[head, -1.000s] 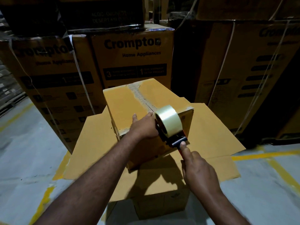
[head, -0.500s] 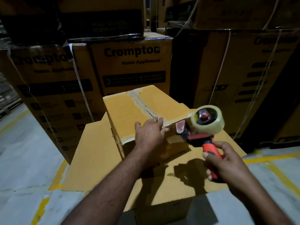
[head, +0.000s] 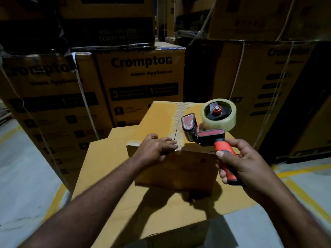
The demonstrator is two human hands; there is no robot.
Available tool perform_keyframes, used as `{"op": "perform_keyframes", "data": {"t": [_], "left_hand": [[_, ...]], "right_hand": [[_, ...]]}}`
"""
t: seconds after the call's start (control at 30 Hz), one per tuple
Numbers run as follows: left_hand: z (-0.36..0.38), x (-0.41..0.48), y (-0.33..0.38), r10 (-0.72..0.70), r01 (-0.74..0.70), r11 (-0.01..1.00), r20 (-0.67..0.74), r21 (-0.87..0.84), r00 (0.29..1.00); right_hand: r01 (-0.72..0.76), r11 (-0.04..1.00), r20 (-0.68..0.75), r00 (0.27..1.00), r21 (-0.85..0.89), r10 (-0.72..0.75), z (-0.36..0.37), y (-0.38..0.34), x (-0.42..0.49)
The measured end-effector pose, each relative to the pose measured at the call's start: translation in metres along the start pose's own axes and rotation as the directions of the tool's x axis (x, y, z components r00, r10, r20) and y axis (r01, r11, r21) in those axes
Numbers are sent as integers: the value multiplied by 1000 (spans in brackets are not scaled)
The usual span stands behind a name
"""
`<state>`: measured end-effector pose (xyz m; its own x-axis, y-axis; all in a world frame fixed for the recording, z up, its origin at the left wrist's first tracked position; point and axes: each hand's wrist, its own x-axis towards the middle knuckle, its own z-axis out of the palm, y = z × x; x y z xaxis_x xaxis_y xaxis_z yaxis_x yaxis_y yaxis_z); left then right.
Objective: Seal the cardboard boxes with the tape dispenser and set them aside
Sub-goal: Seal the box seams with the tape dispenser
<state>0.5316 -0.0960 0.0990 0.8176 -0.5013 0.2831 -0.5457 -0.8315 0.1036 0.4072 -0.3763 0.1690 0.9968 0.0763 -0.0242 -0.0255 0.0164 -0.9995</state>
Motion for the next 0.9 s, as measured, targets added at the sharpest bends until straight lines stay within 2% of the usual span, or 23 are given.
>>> {"op": "perform_keyframes", "data": {"t": [0.1,0.17,0.23,0.27,0.33,0.37,0.4,0.43,0.47,0.5,0.53,0.6,0.67,0.73,0.9], "left_hand": [[-1,2,-10,-132,127,990,-63,-68,989],[2,3,-7,-213,201,965,-55,-170,975],[2,4,2,-321,293,888,-22,-354,947],[-1,5,8,-410,354,806,-15,-475,912],[-14,5,23,-605,411,569,-23,-713,796],[-24,5,30,-675,375,415,-4,-829,738],[-35,7,37,-709,317,210,79,-925,701],[-47,10,41,-692,259,-12,195,-966,695],[-55,15,41,-641,229,-189,297,-955,708],[-62,20,37,-582,226,-296,363,-928,728],[-69,24,34,-535,234,-357,403,-904,742],[-77,32,26,-501,259,-420,460,-870,733],[-83,38,28,-538,287,-460,521,-840,663],[-82,37,32,-579,303,-479,556,-824,596],[-74,38,31,-500,204,-586,548,-784,671]], "right_hand": [[-3,996,37,999,85,-1,10,-8,2],[-7,990,55,999,143,-1,15,-14,3],[-13,980,70,998,199,-1,18,-20,4],[-16,976,75,997,217,-1,19,-22,6],[-12,979,81,997,203,-4,19,-24,12],[-2,985,76,997,173,-11,19,-24,17],[13,992,73,997,129,-22,18,-23,21],[31,997,74,997,73,-36,17,-21,27],[55,998,85,995,4,-55,16,-20,33],[86,993,106,991,-81,-77,15,-18,40],[125,976,133,986,-177,-102,14,-17,47],[202,911,183,972,-359,-144,9,-16,63],[275,842,244,953,-464,-177,4,-17,77],[347,801,311,927,-489,-211,-2,-19,91],[520,633,433,848,-574,-304,-14,-25,119]]}}
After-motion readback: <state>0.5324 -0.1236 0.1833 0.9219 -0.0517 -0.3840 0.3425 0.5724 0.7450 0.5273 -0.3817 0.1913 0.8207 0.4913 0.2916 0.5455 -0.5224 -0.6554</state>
